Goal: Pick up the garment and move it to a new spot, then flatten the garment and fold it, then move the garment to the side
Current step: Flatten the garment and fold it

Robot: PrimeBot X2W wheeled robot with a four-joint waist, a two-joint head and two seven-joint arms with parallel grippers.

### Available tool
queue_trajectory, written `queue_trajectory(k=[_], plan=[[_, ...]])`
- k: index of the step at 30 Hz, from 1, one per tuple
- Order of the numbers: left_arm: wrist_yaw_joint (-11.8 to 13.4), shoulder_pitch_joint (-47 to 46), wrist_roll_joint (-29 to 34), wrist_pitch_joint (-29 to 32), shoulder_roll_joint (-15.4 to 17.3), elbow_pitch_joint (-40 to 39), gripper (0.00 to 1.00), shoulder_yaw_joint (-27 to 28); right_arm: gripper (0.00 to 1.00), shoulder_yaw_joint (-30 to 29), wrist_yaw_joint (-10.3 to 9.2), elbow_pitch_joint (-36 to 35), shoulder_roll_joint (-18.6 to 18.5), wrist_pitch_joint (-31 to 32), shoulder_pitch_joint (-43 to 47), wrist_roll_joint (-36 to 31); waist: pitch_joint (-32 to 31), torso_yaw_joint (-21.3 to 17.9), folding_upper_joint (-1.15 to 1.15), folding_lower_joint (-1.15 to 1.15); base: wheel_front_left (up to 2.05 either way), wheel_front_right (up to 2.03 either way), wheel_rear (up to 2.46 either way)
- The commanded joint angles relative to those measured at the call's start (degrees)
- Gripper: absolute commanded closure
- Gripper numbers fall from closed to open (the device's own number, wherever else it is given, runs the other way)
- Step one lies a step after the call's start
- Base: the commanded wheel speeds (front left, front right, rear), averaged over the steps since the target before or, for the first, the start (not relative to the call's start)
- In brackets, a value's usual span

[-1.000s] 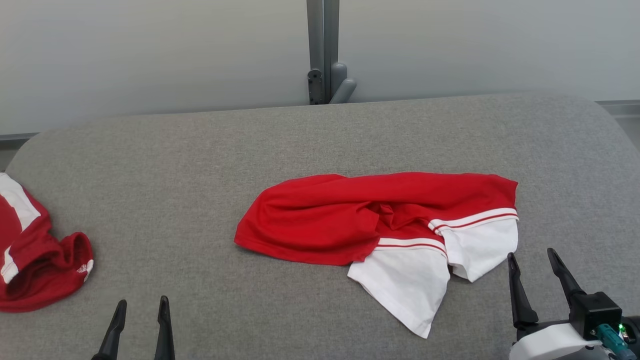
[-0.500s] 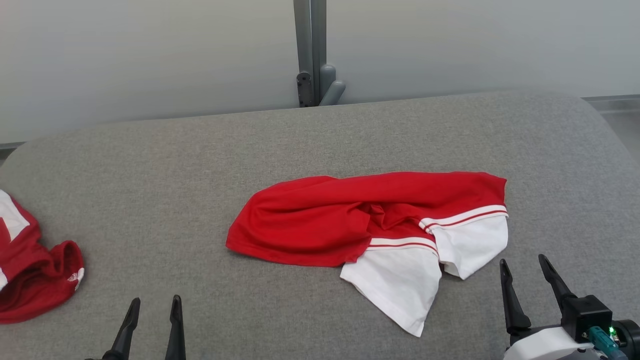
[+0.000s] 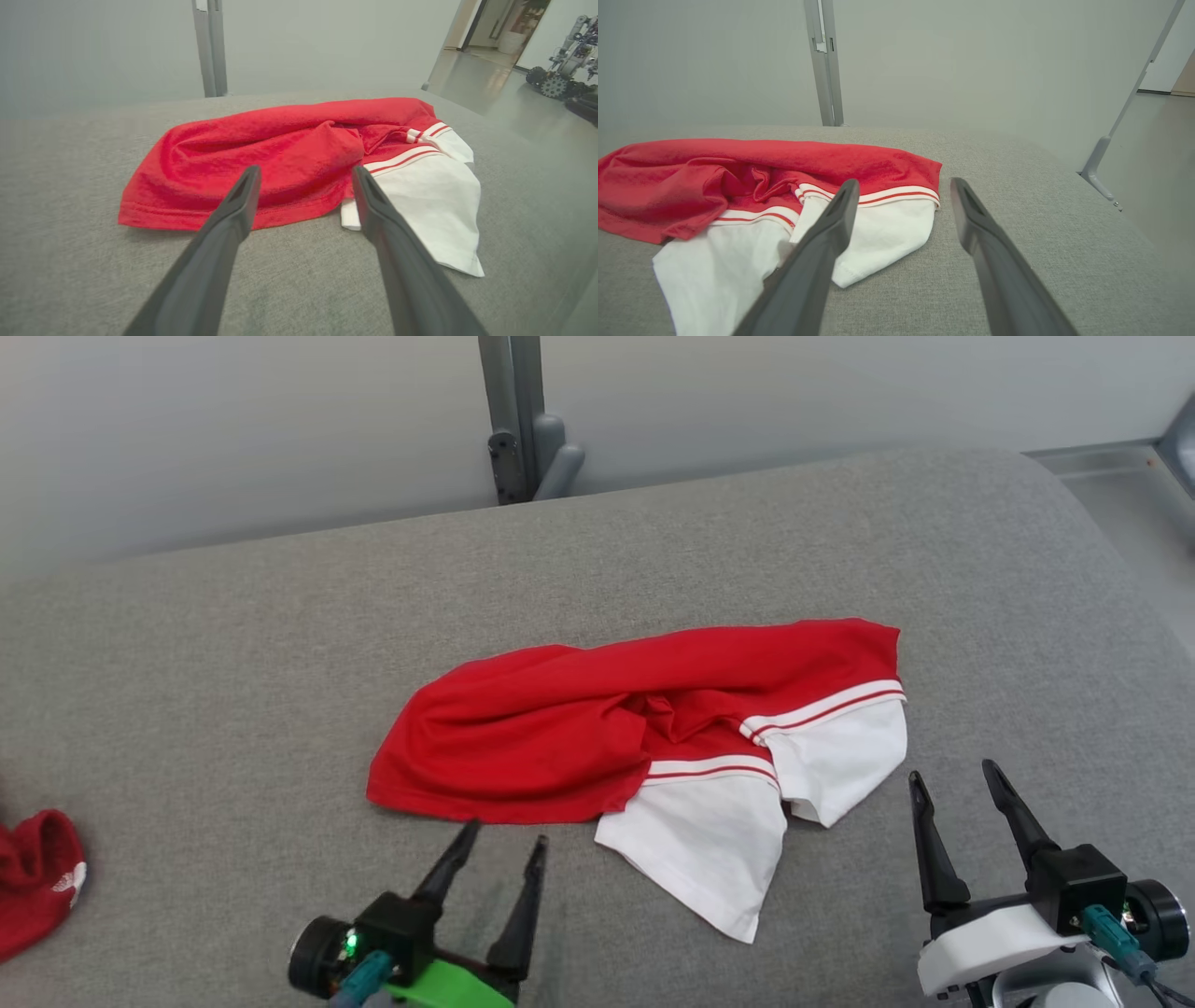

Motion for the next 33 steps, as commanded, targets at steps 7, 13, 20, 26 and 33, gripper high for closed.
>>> queue_trajectory(k=[7,13,20,26,33], plan=[[-0.15,-10.24,-1.36,3.09,0.16,12.01,0.0,-7.1,0.0,0.44,-0.08,-0.01,-0.15,-0.02,-1.73,1.45,4.81,-6.28,0.19,0.0,0.0,0.0,0.0],[-0.05,-15.67,-2.51,3.99,-0.54,19.57,0.0,-7.53,0.0,0.44,-0.08,0.14,-0.14,-0.02,-2.12,2.11,5.88,-9.4,0.19,0.0,0.0,0.0,0.0],[0.54,-18.98,-3.77,3.15,-1.13,24.76,0.0,-7.7,0.0,0.2,-0.08,0.13,-0.14,-0.02,-2.31,2.53,6.07,-10.9,0.19,0.0,0.0,0.0,0.0],[0.98,-20.0,-4.52,2.3,-1.21,28.24,0.83,-7.61,0.0,0.09,-0.08,0.05,-0.15,-0.02,-2.18,2.66,5.81,-11.05,0.19,0.0,0.0,0.0,0.0],[0.77,-20.8,-5.29,1.22,-1.4,30.57,1.0,-8.2,0.0,0.4,-0.08,0.44,-0.15,-0.02,-2.04,2.84,5.14,-10.79,0.19,0.0,0.0,0.0,0.0]])
